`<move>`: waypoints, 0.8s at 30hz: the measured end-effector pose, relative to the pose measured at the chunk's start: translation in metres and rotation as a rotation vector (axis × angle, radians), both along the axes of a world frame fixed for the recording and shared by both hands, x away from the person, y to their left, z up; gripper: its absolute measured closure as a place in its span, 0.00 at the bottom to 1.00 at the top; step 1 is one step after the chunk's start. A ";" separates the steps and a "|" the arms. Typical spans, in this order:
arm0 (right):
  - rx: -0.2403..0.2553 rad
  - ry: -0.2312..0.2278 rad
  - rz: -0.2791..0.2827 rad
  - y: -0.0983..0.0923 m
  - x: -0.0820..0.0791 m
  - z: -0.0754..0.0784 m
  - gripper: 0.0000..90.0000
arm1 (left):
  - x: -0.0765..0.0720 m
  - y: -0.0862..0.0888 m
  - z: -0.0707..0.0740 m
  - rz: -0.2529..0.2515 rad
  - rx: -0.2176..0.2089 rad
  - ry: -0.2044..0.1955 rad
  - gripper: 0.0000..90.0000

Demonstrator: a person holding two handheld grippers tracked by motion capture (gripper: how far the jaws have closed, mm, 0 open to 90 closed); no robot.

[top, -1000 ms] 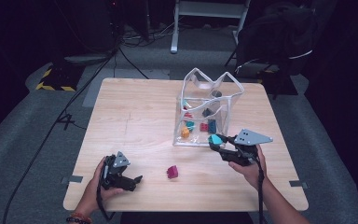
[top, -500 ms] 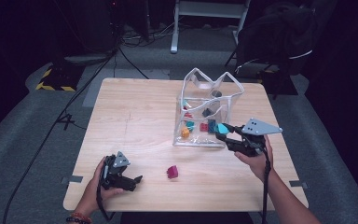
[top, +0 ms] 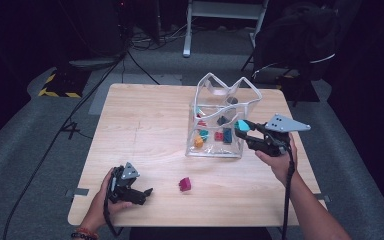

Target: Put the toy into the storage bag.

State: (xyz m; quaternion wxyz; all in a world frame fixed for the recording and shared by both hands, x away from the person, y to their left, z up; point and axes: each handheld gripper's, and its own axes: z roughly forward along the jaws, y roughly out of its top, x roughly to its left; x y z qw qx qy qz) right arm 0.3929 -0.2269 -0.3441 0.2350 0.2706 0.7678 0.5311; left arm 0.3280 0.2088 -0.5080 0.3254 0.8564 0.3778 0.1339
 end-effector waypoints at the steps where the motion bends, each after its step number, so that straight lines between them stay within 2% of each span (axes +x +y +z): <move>1: 0.004 0.001 0.000 0.001 0.001 0.002 0.64 | 0.000 0.000 0.000 -0.001 0.000 0.000 0.01; 8: -0.015 -0.030 -0.008 0.009 0.006 0.016 0.64 | 0.000 0.000 0.000 0.000 0.000 0.000 0.01; 24: -0.023 -0.046 -0.038 0.028 0.025 0.034 0.64 | 0.000 0.000 0.000 -0.001 0.001 0.001 0.01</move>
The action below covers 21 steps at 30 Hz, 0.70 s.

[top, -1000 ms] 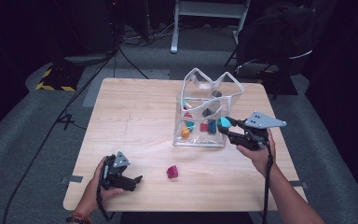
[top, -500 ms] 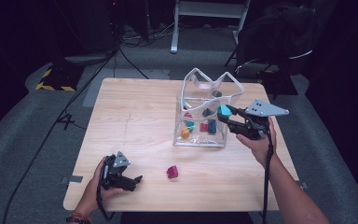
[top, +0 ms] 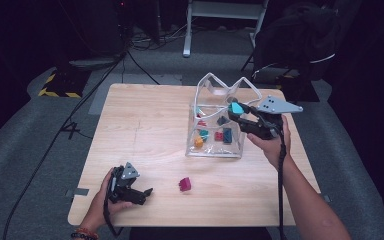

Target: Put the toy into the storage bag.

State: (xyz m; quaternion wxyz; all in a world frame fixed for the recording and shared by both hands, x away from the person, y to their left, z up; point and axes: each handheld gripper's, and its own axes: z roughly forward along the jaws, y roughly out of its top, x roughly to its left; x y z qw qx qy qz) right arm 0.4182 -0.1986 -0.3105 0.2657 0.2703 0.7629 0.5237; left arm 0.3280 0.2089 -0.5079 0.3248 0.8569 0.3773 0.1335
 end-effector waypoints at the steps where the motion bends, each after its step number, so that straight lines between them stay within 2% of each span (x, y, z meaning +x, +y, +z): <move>1: -0.002 -0.003 -0.005 0.001 0.001 0.001 0.64 | 0.000 0.000 0.000 0.001 -0.001 0.000 0.01; 11: -0.016 0.007 -0.016 0.018 0.017 0.009 0.64 | 0.000 0.000 0.000 0.001 0.000 0.000 0.01; 21: -0.060 0.018 -0.015 0.039 0.030 0.006 0.64 | 0.000 0.000 0.000 0.000 0.000 0.002 0.01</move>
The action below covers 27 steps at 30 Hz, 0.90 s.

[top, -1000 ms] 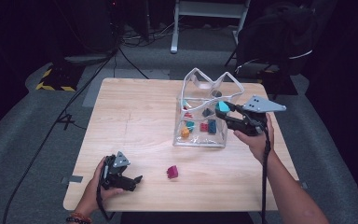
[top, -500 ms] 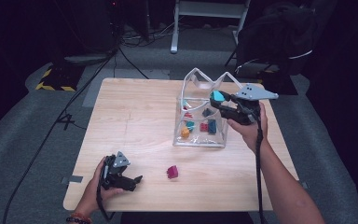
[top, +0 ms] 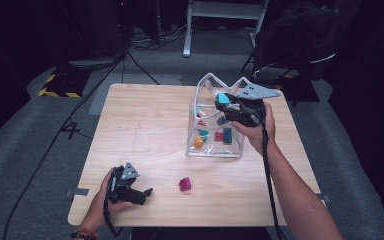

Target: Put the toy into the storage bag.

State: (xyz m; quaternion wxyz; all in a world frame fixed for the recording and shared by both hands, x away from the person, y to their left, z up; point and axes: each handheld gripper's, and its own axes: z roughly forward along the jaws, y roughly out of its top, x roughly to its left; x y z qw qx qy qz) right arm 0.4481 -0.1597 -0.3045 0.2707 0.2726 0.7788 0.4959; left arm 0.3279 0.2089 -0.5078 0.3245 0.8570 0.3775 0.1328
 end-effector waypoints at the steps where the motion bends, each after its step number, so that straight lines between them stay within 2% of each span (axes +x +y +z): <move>1: -0.008 -0.002 -0.003 0.002 0.001 0.000 0.64 | 0.000 0.000 0.000 0.000 -0.001 0.001 0.01; 12: -0.043 0.041 -0.048 0.012 0.023 -0.007 0.64 | 0.000 0.000 0.000 0.003 -0.001 -0.002 0.01; 15: -0.037 0.056 -0.059 0.011 0.028 -0.009 0.64 | 0.000 0.000 0.000 0.003 -0.002 -0.001 0.01; 27: -0.055 0.068 -0.077 0.012 0.035 -0.012 0.64 | -0.001 0.000 -0.001 0.008 -0.009 0.001 0.01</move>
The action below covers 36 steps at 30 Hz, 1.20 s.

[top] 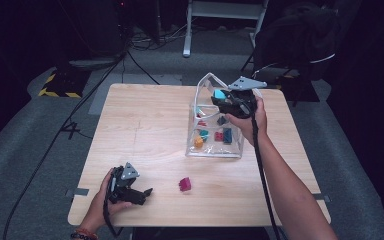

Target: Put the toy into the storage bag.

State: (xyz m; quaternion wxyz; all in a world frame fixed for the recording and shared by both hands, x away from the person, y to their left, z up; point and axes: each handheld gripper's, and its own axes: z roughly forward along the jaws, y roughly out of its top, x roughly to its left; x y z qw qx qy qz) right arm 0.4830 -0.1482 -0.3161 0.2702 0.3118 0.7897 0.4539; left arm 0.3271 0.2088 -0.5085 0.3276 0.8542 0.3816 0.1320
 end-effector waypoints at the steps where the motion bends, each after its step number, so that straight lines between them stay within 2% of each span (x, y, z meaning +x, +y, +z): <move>1: -0.001 0.001 -0.005 0.000 0.000 0.000 0.64 | 0.000 0.000 0.000 0.000 0.000 0.000 0.01; 4: -0.007 0.000 -0.034 -0.001 0.002 -0.002 0.60 | 0.000 0.000 0.000 0.000 0.000 0.000 0.01; 20: 0.000 -0.030 -0.024 -0.007 -0.007 0.005 0.55 | 0.000 0.000 0.000 -0.001 0.002 -0.001 0.01; 23: -0.018 -0.042 -0.011 -0.007 -0.012 0.007 0.54 | 0.000 0.000 0.000 -0.002 0.003 0.001 0.01; 30: -0.009 -0.065 -0.010 -0.011 -0.024 0.010 0.52 | 0.000 0.000 0.000 -0.001 0.003 -0.001 0.01; 36: 0.024 -0.093 0.036 -0.012 -0.045 0.012 0.51 | 0.000 0.000 0.000 -0.001 0.003 -0.001 0.01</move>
